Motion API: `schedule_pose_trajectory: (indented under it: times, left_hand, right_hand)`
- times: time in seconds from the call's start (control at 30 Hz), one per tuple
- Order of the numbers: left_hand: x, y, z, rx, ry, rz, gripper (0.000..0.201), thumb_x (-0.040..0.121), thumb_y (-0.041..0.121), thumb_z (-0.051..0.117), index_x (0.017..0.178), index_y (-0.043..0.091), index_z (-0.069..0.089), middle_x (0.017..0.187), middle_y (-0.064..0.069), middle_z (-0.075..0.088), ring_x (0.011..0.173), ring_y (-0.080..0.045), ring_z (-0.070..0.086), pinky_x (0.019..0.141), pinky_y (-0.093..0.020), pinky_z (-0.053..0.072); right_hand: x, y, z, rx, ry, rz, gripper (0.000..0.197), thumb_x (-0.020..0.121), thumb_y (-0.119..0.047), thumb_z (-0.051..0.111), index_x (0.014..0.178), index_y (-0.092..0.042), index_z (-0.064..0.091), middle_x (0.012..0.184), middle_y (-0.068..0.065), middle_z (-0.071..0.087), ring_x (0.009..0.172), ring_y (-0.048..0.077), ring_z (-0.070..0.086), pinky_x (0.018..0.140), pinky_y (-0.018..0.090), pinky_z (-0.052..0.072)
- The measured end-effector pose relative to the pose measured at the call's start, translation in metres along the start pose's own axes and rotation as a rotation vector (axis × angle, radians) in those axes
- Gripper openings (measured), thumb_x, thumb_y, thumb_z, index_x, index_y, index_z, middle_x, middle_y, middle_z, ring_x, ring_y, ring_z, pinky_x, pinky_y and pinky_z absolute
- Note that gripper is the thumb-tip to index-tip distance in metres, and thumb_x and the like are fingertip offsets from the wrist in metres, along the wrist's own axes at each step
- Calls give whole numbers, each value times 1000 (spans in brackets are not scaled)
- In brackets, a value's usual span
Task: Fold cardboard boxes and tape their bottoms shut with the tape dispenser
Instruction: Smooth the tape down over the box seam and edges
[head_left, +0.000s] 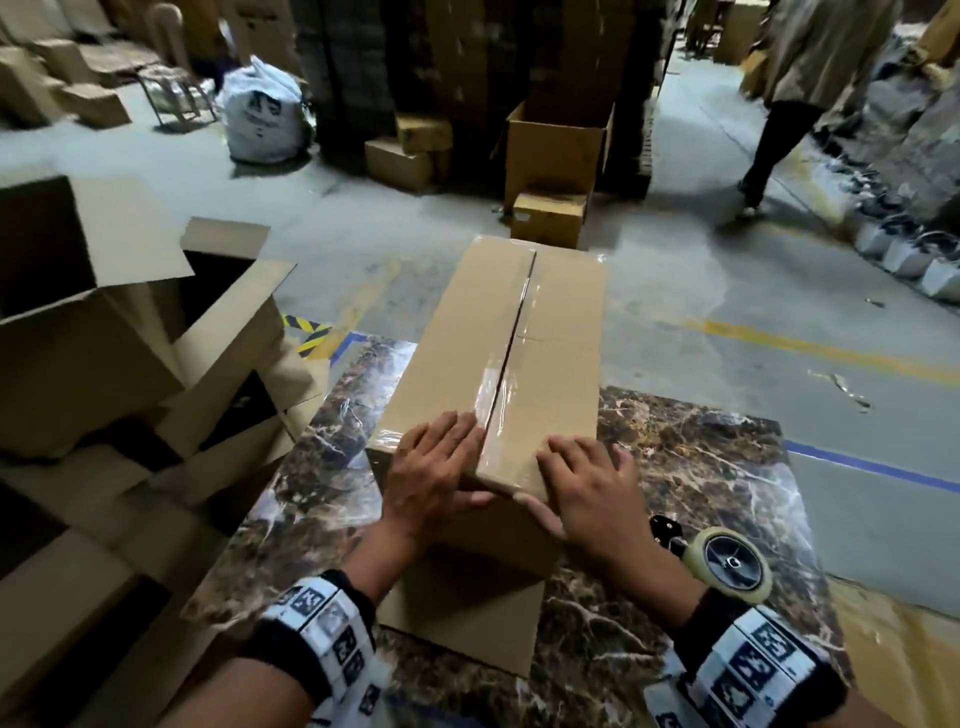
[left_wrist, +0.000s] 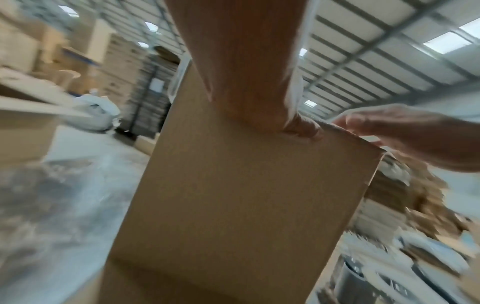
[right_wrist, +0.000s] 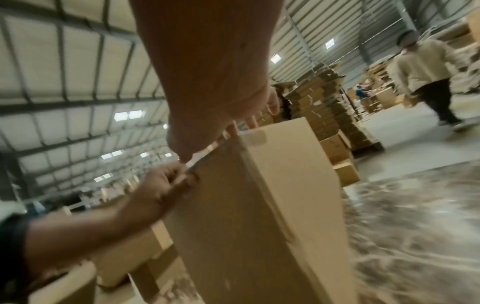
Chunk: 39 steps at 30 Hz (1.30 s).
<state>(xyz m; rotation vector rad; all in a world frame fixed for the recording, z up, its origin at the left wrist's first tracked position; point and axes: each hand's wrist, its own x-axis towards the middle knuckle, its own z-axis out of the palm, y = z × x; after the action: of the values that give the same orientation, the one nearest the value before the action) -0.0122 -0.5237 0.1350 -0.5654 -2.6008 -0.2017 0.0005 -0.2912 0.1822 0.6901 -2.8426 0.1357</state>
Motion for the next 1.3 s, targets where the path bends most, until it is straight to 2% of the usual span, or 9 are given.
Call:
schedule_pose_trajectory:
  times: [0.13,0.27,0.33,0.47,0.63,0.77,1.0,1.17,1.3]
  left_hand:
    - [-17,19,4,49,22,-193,79,83,73,45,135,15,59,143,-6,54,133,-26,49,108,-43,29]
    - [-21,16,-6,-117,173,-240,71,97,65,32,136,11,56,148,-9,48,143,-24,35,118,-45,19]
    - [-20,9,-6,-235,317,-427,63,99,56,38,138,8,54,151,-11,43,145,-25,30,120,-42,16]
    - [-3,-1,10,-598,545,-1041,71,90,56,37,144,11,43,152,-12,41,141,-25,36,115,-47,31]
    - [25,12,21,-861,896,-1310,55,99,30,39,147,4,31,145,-21,42,129,-33,45,105,-35,39]
    - [37,9,25,-947,984,-1549,71,96,44,46,150,1,27,147,-25,39,132,-36,42,109,-39,34]
    - [24,19,15,-872,597,-1602,84,102,54,31,154,5,-13,162,-22,2,151,-32,4,120,-43,8]
    - [25,22,10,-544,681,-1230,84,97,51,33,155,3,-2,162,-21,4,151,-31,4,122,-42,5]
    - [25,19,22,-556,619,-1149,77,91,29,40,155,2,6,162,-19,7,150,-30,6,121,-35,4]
  right_hand:
    - [31,-11,-10,200,74,-48,60,92,-61,32,108,-17,69,120,11,66,107,30,63,82,45,52]
    - [41,-15,6,258,0,-99,56,93,-55,30,120,-19,63,132,11,59,117,32,57,90,44,47]
    - [38,-16,14,107,-23,-178,54,94,-57,30,130,-24,53,141,10,51,125,30,49,94,45,43]
    - [38,-17,19,-43,-46,-225,59,95,-60,29,139,-24,45,145,13,46,128,32,45,92,47,42]
    - [42,-19,22,-94,-116,-244,66,96,-58,23,144,-18,42,148,18,42,132,37,42,94,51,40]
    - [45,-20,21,-76,-186,-241,73,94,-58,15,151,-15,31,155,22,31,142,40,31,105,55,32]
    - [45,-18,19,-65,-258,-250,82,88,-59,1,156,-16,15,161,22,14,149,39,14,113,56,20]
    - [43,-18,18,-49,-281,-243,72,97,-56,15,157,-17,5,163,20,1,151,36,1,119,54,9]
    - [45,-18,17,-34,-298,-242,69,102,-53,23,157,-16,1,163,19,-5,151,35,-4,121,52,4]
